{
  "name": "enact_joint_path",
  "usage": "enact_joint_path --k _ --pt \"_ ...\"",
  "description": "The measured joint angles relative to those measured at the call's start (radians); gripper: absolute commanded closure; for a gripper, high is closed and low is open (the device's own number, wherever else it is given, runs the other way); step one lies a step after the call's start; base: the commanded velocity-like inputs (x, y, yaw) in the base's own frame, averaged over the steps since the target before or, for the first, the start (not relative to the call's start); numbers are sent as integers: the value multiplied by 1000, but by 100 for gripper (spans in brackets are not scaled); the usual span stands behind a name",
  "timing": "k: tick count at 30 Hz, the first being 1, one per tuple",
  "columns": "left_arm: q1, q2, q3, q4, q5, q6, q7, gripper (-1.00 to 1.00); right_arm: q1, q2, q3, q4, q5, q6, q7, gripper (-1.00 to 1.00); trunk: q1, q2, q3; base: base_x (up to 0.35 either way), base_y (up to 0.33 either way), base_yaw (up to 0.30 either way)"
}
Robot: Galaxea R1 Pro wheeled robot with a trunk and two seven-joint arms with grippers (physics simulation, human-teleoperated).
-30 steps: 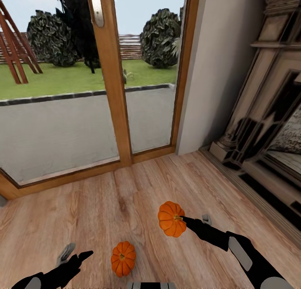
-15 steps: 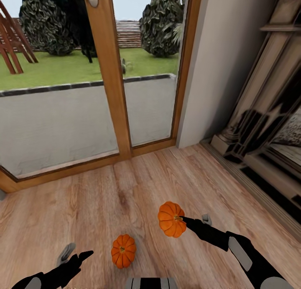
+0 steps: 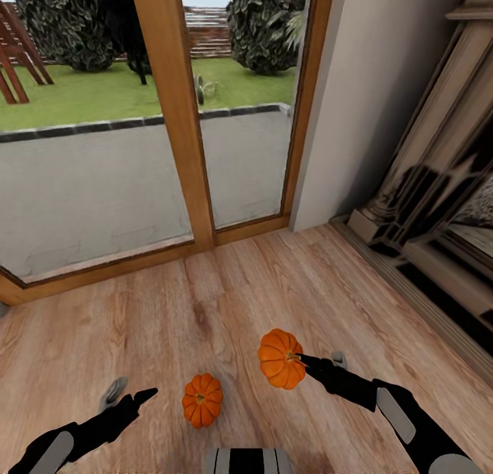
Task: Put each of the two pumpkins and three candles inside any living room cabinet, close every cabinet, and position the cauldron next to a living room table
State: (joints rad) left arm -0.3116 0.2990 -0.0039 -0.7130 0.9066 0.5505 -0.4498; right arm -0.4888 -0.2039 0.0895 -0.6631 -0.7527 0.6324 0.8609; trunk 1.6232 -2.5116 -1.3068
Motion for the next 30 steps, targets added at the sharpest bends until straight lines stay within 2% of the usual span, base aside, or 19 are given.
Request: enact_joint_path --k 1,3,17,21,23,26,30 --pt "-12 2 1 -43 5 3 5 -100 0 0 -1 0 -1 7 16 100 0 0 -4 0 0 0" --pt "-30 -1 4 -72 9 4 18 -100 0 -1 -2 0 0 10 30 100 1 -1 -12 0 0 0" --pt "-39 -4 9 -83 17 3 24 -100 0 -3 -3 0 1 13 43 100 8 -4 -66 0 0 0" --pt "-39 -8 9 -83 16 2 26 -100 0 -10 -3 -4 -2 26 105 100 9 -5 -81 0 0 0" --pt "-39 -25 7 -84 7 1 28 -100 0 -18 -2 -14 0 43 137 100 10 -5 -89 0 0 0" --pt "-40 -49 5 -85 -1 0 30 -100 0 -26 1 -97 -2 77 158 100 12 -6 -101 0 0 0" --pt "-40 -54 5 -86 -3 -1 30 -100 2 -28 2 -279 -8 167 159 100 13 -7 -116 0 0 0"
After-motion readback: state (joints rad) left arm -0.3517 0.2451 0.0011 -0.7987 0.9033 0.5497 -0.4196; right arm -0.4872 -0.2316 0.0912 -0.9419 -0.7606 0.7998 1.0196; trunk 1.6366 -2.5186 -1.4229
